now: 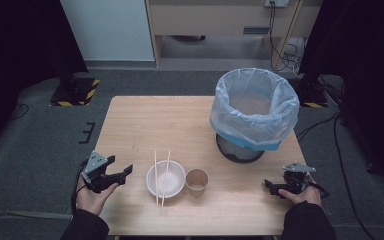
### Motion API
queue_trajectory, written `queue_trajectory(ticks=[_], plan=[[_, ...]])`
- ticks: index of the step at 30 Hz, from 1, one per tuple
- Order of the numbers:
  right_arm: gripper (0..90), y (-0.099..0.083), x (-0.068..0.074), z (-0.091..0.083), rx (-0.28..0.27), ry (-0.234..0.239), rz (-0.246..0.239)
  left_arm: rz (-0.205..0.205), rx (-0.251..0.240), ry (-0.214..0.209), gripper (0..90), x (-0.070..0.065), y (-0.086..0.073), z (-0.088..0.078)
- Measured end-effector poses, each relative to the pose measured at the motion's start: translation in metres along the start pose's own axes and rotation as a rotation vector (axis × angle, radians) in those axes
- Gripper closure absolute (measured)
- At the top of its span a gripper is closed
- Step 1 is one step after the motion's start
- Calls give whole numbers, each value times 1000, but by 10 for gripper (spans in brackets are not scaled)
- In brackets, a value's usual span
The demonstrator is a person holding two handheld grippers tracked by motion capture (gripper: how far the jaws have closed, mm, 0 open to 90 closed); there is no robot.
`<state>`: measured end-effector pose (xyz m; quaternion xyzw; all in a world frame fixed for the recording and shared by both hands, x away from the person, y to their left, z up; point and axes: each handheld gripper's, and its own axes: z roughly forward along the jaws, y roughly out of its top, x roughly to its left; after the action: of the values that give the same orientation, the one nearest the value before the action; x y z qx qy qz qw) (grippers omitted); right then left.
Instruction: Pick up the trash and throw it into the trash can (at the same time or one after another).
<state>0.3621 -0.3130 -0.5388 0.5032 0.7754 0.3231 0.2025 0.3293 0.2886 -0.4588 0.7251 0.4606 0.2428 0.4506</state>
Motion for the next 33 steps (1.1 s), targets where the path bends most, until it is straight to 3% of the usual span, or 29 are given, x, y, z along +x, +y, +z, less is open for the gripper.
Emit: queue_trajectory(ticks=[6,10,19,24,33], plan=[[11,0,0,0,1,3,-5,-9,-40,-13,261,-17,9,1],[13,0,0,0,1,3,-1,0,-26,-29,292,-25,10,7],[17,0,0,0,0,2,-3,35,51,-90,358,-54,8,30],[17,0,1,0,-3,0,-3,61,92,-92,404,-62,5,36],[20,0,1,0,-4,1,-5,63,168,-108,485,-74,-1,51]])
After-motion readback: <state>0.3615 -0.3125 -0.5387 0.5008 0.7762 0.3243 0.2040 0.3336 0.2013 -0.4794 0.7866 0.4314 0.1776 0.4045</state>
